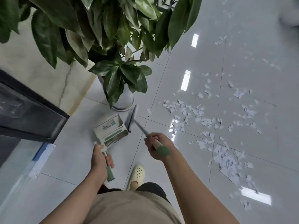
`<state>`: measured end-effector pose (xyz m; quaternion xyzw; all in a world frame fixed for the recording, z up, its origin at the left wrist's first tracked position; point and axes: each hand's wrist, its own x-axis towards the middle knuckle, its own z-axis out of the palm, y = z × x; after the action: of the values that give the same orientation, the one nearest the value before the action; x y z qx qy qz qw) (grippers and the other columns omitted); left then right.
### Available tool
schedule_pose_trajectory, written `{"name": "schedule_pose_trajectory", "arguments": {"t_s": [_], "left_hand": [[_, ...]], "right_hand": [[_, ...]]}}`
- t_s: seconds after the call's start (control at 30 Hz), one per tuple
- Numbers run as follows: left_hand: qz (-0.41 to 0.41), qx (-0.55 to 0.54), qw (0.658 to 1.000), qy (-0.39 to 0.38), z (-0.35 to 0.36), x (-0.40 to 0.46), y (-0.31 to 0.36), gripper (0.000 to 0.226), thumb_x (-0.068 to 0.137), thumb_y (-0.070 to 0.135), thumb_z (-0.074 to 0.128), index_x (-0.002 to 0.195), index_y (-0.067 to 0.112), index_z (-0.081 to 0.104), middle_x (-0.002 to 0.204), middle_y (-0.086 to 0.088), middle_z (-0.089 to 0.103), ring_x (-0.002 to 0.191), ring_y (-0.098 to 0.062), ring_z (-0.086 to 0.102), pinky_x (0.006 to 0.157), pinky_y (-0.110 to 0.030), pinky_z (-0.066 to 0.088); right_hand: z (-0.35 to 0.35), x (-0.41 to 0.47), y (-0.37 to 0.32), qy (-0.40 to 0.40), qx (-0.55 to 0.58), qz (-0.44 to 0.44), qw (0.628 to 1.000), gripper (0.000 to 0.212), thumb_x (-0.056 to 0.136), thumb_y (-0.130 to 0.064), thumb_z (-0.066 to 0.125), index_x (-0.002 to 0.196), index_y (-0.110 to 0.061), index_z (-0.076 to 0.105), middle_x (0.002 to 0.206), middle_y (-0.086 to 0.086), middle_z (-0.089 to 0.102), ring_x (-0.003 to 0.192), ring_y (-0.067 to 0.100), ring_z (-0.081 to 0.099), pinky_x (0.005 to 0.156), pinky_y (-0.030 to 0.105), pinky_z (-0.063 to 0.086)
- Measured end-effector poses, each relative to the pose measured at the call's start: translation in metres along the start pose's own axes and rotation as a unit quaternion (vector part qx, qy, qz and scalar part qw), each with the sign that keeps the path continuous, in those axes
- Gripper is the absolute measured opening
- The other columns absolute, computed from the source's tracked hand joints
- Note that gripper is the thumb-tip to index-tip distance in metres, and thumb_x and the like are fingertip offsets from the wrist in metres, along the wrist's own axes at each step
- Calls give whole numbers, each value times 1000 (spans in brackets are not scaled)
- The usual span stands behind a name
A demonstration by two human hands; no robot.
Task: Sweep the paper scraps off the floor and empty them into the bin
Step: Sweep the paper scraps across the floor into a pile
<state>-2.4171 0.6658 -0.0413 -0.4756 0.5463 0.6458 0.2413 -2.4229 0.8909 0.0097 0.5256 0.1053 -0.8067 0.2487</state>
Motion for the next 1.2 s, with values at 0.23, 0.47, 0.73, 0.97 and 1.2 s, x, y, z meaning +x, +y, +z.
{"name": "schedule_pose_trajectory", "arguments": {"t_s": [0.23,0.47,0.73,0.97,1.2], "left_hand": [[22,117,993,-25,18,15,-3,34,92,37,46,68,14,40,44,-3,33,35,-19,29,50,-32,31],[-11,152,986,-69,18,41,28,34,93,39,47,70,14,41,47,-2,31,38,-18,27,50,-32,28],[-2,217,965,-146,55,46,60,29,94,35,43,73,15,42,47,0,31,39,-17,25,45,-26,32],[-20,194,964,-180,118,29,70,26,91,43,47,80,20,43,53,3,29,40,-14,26,44,-26,29],[-33,183,970,-158,154,20,46,28,84,45,52,76,19,44,49,6,32,39,-13,27,43,-23,28]], "right_hand": [[-25,24,-16,25,-21,-5,999,21,90,2,45,73,-10,46,49,-3,41,31,5,41,30,14,38],[-12,66,-44,239,-153,-147,948,13,87,4,45,77,-4,48,51,5,44,34,13,39,36,16,35],[22,45,-46,228,-115,-227,940,10,89,4,44,95,-1,50,59,6,45,42,13,40,39,19,39],[17,-29,-60,117,3,-156,981,20,91,0,46,74,-10,44,45,-1,39,31,7,39,32,13,37],[-30,-33,-25,93,-48,-40,994,17,94,-3,46,79,-10,45,56,0,42,32,6,43,31,17,39]]}}
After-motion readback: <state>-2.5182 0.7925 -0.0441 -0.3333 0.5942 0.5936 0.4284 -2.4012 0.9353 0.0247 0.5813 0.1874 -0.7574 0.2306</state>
